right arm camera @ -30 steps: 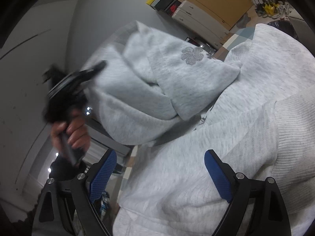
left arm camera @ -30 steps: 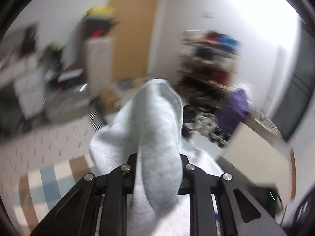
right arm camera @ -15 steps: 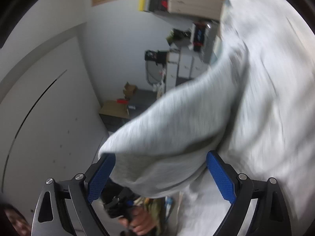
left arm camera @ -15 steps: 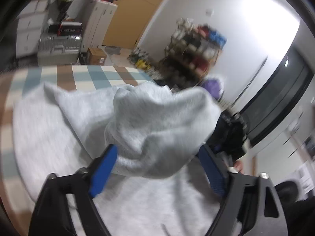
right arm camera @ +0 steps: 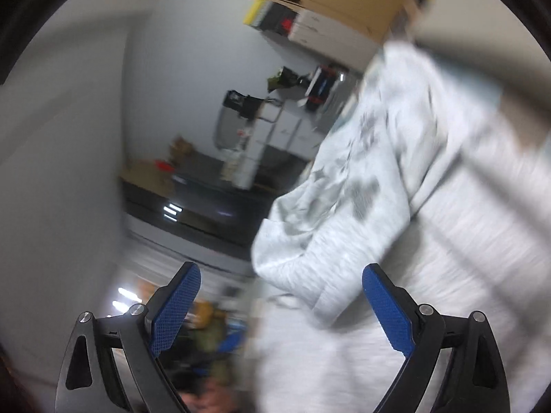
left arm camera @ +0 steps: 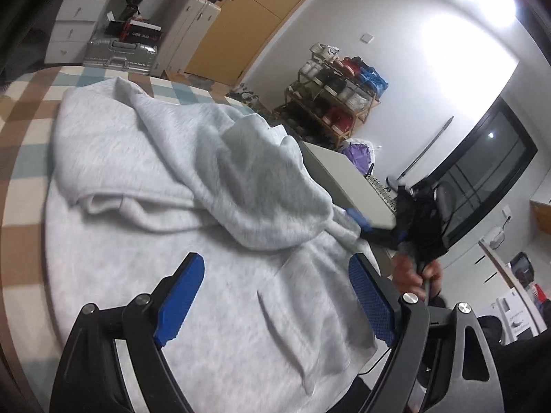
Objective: Fold large clothes
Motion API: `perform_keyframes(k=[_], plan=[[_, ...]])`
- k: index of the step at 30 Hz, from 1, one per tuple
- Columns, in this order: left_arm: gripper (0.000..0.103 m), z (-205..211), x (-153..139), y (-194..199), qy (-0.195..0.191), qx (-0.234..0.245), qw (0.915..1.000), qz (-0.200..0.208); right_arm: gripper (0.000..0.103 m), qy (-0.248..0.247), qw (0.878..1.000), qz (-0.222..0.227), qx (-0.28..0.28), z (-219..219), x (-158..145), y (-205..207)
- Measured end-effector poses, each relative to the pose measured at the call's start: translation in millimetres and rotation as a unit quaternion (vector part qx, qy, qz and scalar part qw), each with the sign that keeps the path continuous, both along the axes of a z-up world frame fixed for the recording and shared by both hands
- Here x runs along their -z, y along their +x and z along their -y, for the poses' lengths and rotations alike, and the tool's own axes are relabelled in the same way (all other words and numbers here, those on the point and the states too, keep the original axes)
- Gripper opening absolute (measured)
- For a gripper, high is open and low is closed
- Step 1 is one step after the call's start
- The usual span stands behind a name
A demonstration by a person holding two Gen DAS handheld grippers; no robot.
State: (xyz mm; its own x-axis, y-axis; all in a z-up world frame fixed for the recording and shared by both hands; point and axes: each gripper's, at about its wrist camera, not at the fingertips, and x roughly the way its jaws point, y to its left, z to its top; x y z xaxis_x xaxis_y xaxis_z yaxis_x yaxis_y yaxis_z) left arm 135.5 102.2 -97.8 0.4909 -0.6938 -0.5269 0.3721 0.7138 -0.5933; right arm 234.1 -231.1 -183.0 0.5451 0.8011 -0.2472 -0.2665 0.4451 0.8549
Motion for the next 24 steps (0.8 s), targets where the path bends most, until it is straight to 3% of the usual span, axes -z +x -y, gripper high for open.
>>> perform_keyframes(k=[3, 6, 9, 10, 13, 15, 17, 18, 19, 20, 22, 23, 24], plan=[[0.082, 4, -2, -8, 0.006, -0.015, 0.9999, 0.002, 0.097, -0.125, 0.990, 0.070, 0.001, -29, -47, -2], [0.082, 5, -2, -19, 0.021, -0.036, 0.9990, 0.012, 0.096, -0.282, 0.953, 0.102, -0.050, -99, -68, 21], [0.083, 3, 2, -28, 0.021, -0.048, 0.9985, 0.016, 0.087, -0.377, 0.916, 0.082, -0.108, -155, -51, 48], [0.082, 3, 3, -31, 0.024, -0.050, 0.9984, 0.013, 0.067, -0.408, 0.903, 0.065, -0.121, -170, -40, 57], [0.083, 3, 9, -37, 0.035, -0.055, 0.9978, 0.009, 0.018, -0.470, 0.870, 0.024, -0.150, -200, -14, 76], [0.082, 4, 11, -40, 0.048, -0.060, 0.9970, 0.008, 0.008, -0.509, 0.846, 0.041, -0.157, -220, -15, 79], [0.083, 3, 11, -39, 0.055, -0.066, 0.9962, 0.011, 0.006, -0.543, 0.817, 0.115, -0.156, -245, -38, 71], [0.083, 2, 9, -38, 0.055, -0.069, 0.9960, 0.015, 0.006, -0.545, 0.810, 0.157, -0.150, -252, -55, 63], [0.083, 1, 8, -36, 0.055, -0.073, 0.9957, 0.018, 0.005, -0.534, 0.812, 0.187, -0.140, -257, -72, 61], [0.082, -1, 5, -33, 0.054, -0.079, 0.9952, 0.021, 0.005, -0.510, 0.825, 0.213, -0.120, -254, -94, 57], [0.083, -4, 0, -27, 0.049, -0.089, 0.9945, 0.029, 0.005, -0.440, 0.859, 0.250, -0.077, -235, -130, 47], [0.083, -6, -3, -25, 0.047, -0.096, 0.9937, 0.033, 0.005, -0.410, 0.870, 0.266, -0.059, -224, -137, 42], [0.083, -8, -6, -22, 0.043, -0.103, 0.9930, 0.039, 0.005, -0.357, 0.891, 0.278, -0.046, -203, -139, 34]])
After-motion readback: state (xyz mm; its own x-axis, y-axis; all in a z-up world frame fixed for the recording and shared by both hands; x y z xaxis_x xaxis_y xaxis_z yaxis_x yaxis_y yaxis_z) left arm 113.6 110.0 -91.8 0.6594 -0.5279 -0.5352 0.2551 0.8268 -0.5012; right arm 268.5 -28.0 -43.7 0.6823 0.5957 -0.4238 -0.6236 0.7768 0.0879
